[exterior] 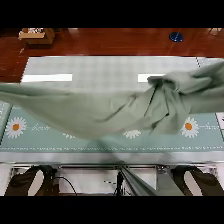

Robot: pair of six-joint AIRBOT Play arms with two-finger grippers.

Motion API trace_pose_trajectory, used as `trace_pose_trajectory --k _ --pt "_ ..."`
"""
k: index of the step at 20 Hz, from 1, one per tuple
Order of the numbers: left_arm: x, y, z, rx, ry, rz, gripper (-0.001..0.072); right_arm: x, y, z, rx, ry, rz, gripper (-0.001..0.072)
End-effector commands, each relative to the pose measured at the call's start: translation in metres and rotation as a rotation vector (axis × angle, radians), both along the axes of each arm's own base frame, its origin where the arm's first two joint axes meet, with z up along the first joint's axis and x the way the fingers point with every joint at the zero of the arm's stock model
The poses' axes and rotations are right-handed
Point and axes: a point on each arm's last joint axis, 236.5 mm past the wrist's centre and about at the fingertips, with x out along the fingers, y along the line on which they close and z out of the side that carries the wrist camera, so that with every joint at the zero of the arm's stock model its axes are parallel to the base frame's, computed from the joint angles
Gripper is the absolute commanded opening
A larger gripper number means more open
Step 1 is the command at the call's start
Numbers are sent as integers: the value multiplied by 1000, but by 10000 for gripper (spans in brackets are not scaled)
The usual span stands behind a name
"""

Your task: Fold the shirts.

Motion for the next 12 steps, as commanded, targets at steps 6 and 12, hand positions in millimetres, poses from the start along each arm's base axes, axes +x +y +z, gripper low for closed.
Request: trace_pose_trajectory --k 6,12 --pt "74 -5 -130 -209 226 15 22 50 13 -123 180 467 74 26" --pt "168 -8 -186 -343 223 44 22 167 29 -162 385 422 79 26"
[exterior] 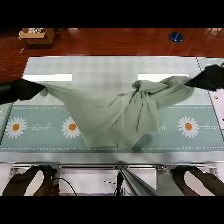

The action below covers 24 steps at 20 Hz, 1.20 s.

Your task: Fold the shirts.

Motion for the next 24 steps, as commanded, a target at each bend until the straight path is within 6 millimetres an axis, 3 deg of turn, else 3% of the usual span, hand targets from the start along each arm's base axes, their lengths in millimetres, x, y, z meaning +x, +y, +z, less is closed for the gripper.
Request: trace_pose_trajectory --k 1,4,8,9,12,13,14,16,18,19,20,24 --pt "52 -2 -46 -57 40 44 22 61 12 -32 74 -24 -15 26" --pt "77 -15 -91 -104 141 51 23 96 29 -62 24 -63 11 26" --pt "100 -20 -144 -112 226 90 29 154 42 -75 20 -200 -67 26" --pt "102 -19 -157 -111 253 98 87 162 40 -79 11 -214 -84 26" --pt "105 -10 -182 -111 310 124 499 171 21 -104 -87 -203 -87 26" --pt "106 -2 -182 -117 312 137 570 170 13 -111 -137 -197 -76 26" --pt "105 4 -176 -128 319 137 573 168 8 -115 -170 -194 -68 26" --pt "90 6 -159 -181 389 95 572 165 3 -119 -202 -181 -52 26" --pt "57 -8 -147 -234 514 3 568 163 3 -120 -206 -175 -48 26" --pt "42 -19 -145 -238 554 -52 564 163 3 -120 -206 -174 -48 26" --pt "30 -31 -144 -236 579 -101 506 163 3 -121 -206 -171 -46 26" --pt "-17 -87 -161 -197 675 -269 502 156 4 -124 -206 -144 -32 26"
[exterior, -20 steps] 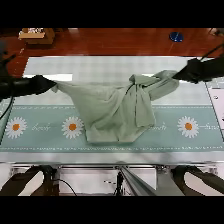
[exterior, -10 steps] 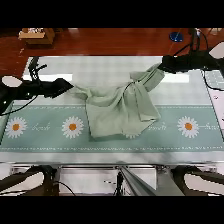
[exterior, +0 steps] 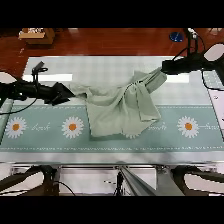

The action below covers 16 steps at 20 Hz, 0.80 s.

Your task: Fold the shirts.

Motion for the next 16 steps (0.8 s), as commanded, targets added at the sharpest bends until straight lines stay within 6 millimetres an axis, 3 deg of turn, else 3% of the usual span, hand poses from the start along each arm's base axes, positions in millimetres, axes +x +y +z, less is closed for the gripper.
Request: trace_pose_trajectory --k 1,4,8,9,12,16 --pt "-57 -44 -16 -19 121 -173 502 -5 -1 -4 -12 25 11 26" --pt "-102 -65 -45 -3 220 -247 503 -7 -2 -6 -21 33 17 26" --pt "-134 -65 -75 21 308 -237 515 -10 -1 -7 -35 35 45 26" --pt "-137 -64 -80 26 314 -225 552 -10 -1 -7 -39 34 51 26" --pt "-134 -64 -94 54 295 -195 552 -10 -1 -7 -39 34 51 26" --pt "-115 -83 -106 41 250 -126 552 -10 -1 -7 -39 34 51 26"
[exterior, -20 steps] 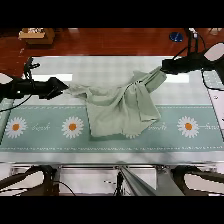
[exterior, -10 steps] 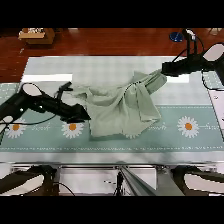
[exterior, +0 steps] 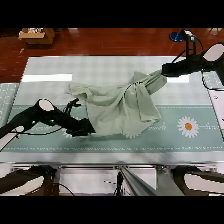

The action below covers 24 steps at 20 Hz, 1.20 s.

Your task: Fold the shirts.

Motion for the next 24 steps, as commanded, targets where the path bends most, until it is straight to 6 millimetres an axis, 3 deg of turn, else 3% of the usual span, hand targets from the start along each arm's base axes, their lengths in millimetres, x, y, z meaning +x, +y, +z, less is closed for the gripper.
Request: trace_pose_trajectory --k 1,2,3,4,6,7,9,10,12,14,15,17,19,20,24 --pt "16 -15 -14 2 -38 76 548 -1 0 0 -1 2 4 26" --pt "19 -21 -17 -5 -34 96 488 -1 1 -1 -1 3 4 26" --pt "20 -25 -19 -13 -34 103 283 -1 1 -1 -1 4 5 26" --pt "21 -30 -16 -44 -46 91 26 -2 0 -1 -4 6 7 27" --pt "24 -42 7 -146 -76 69 22 -3 -8 -1 -49 -1 11 26" --pt "26 -48 30 -218 -103 45 22 -3 -16 2 -90 -10 13 26" --pt "40 -47 85 -325 -208 17 21 -6 -38 11 -202 -36 15 26" --pt "56 -40 121 -354 -317 30 21 -10 -48 17 -250 -47 16 26" --pt "91 -10 206 -376 -578 110 20 -15 -62 40 -317 -92 2 26" --pt "112 35 297 -354 -849 218 20 -21 -70 68 -354 -158 -11 27" --pt "116 61 340 -322 -978 276 20 -25 -72 83 -367 -193 -18 26" --pt "116 107 405 -240 -1173 387 20 -35 -77 114 -388 -264 -37 26" --pt "111 142 446 -160 -1287 477 21 -48 -79 144 -394 -334 -51 26" --pt "109 153 457 -130 -1315 506 21 -54 -79 159 -393 -372 -59 26" --pt "105 176 482 -87 -1354 596 21 -88 -87 228 -428 -550 -104 26"
